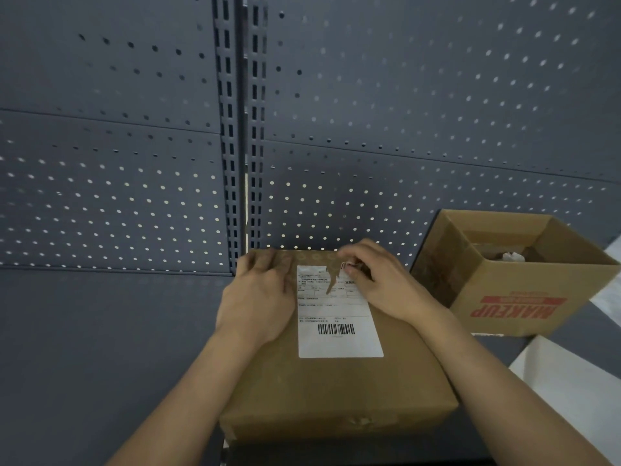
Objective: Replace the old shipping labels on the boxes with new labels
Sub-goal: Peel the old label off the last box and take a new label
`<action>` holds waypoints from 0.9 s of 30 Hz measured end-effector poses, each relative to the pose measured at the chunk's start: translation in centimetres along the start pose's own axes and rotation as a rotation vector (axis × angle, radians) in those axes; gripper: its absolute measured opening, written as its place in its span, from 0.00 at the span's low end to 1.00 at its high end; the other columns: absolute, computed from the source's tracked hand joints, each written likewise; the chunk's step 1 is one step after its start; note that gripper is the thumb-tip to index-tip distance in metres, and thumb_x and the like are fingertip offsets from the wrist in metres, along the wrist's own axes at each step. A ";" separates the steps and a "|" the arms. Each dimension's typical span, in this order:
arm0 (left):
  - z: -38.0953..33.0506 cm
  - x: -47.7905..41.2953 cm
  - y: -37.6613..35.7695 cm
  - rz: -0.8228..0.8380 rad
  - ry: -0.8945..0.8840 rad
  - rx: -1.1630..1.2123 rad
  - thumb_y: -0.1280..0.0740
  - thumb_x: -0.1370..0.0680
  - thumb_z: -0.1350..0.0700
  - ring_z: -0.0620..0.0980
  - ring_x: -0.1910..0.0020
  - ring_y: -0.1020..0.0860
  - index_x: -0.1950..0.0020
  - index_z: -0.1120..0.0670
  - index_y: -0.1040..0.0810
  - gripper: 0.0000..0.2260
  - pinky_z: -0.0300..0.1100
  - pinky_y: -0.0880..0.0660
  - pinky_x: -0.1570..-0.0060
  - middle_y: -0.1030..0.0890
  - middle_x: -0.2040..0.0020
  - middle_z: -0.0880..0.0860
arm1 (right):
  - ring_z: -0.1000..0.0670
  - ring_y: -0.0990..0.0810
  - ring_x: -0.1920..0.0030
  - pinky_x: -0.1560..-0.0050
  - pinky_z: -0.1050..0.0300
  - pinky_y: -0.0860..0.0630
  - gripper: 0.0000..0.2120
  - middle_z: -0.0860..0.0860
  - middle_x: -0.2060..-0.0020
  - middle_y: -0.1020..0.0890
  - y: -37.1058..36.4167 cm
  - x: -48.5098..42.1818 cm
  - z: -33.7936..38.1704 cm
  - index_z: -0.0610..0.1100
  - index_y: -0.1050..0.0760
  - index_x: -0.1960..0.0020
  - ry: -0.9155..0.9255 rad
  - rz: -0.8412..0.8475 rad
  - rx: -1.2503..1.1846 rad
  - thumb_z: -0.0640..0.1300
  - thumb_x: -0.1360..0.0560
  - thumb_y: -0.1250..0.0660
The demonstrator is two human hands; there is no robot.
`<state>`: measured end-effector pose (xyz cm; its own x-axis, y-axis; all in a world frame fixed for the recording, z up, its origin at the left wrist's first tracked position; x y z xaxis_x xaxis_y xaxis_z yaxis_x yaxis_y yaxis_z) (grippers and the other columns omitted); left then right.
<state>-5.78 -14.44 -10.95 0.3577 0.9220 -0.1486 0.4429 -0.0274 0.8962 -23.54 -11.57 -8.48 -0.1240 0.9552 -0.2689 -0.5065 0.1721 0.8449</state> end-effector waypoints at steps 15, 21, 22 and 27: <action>0.2 -0.1 0.0 -0.008 0.009 0.020 0.48 0.17 0.50 0.50 0.24 0.48 0.25 0.46 0.34 0.19 0.57 0.30 0.38 0.38 0.24 0.44 | 0.58 0.24 0.51 0.51 0.64 0.28 0.04 0.56 0.53 0.20 0.8 1.0 -0.7 0.48 0.21 0.50 -0.121 -0.082 -0.045 0.42 0.21 0.34; 0.0 0.0 0.0 -0.011 0.006 0.012 0.49 0.16 0.49 0.50 0.23 0.48 0.25 0.46 0.34 0.20 0.57 0.30 0.37 0.38 0.24 0.44 | 0.55 0.25 0.52 0.52 0.63 0.29 0.06 0.55 0.52 0.25 1.1 1.6 0.8 0.46 0.22 0.48 -0.024 -0.092 0.027 0.41 0.19 0.38; 0.0 0.0 0.0 -0.011 0.006 0.015 0.49 0.16 0.49 0.50 0.23 0.48 0.25 0.46 0.34 0.20 0.57 0.30 0.37 0.38 0.24 0.44 | 0.54 0.25 0.51 0.51 0.60 0.28 0.06 0.54 0.52 0.25 1.2 1.7 1.0 0.45 0.22 0.48 -0.011 -0.097 0.029 0.40 0.19 0.38; 0.1 0.0 0.0 -0.005 0.009 0.018 0.48 0.16 0.49 0.50 0.23 0.49 0.25 0.46 0.35 0.19 0.57 0.31 0.37 0.39 0.24 0.44 | 0.56 0.27 0.53 0.52 0.67 0.30 0.06 0.51 0.51 0.26 1.8 2.2 2.4 0.40 0.23 0.47 0.078 -0.134 0.049 0.39 0.19 0.39</action>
<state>-5.69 -14.48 -11.02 0.3483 0.9255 -0.1491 0.4591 -0.0298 0.8879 -22.68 -8.55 -6.47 -0.1253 0.9014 -0.4145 -0.4813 0.3101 0.8199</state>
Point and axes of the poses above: each hand's wrist, its own x-axis away from the middle knuckle, its own y-axis out of the back of the hand, z = x × y, the point moved 9 cm from there along -x, towards the middle knuckle
